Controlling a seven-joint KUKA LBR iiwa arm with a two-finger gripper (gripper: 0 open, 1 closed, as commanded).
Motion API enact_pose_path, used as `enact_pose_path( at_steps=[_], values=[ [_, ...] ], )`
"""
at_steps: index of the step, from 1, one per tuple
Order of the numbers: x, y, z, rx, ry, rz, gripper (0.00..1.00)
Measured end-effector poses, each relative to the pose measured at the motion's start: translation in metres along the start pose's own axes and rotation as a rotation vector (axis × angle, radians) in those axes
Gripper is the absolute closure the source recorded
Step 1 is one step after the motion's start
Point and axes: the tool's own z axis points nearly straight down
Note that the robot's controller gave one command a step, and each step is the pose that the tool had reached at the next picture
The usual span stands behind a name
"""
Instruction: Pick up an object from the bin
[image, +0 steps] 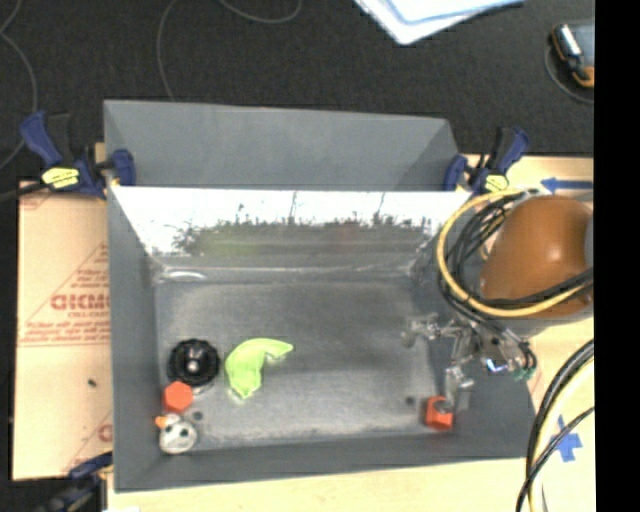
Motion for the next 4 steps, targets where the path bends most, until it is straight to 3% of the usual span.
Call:
enact_pose_path(
  at_steps=[1, 2, 3, 4],
  values=[
    [0.022, -0.029, -0.015, 0.003, -0.005, -0.138, 0.00],
    [0.031, -0.036, 0.034, -0.003, -0.002, -0.495, 0.00],
    [0.030, -0.025, 0.073, -0.016, -0.019, -0.533, 0.00],
    [0.030, -0.033, 0.075, -0.016, -0.011, -0.686, 1.00]
  ],
)
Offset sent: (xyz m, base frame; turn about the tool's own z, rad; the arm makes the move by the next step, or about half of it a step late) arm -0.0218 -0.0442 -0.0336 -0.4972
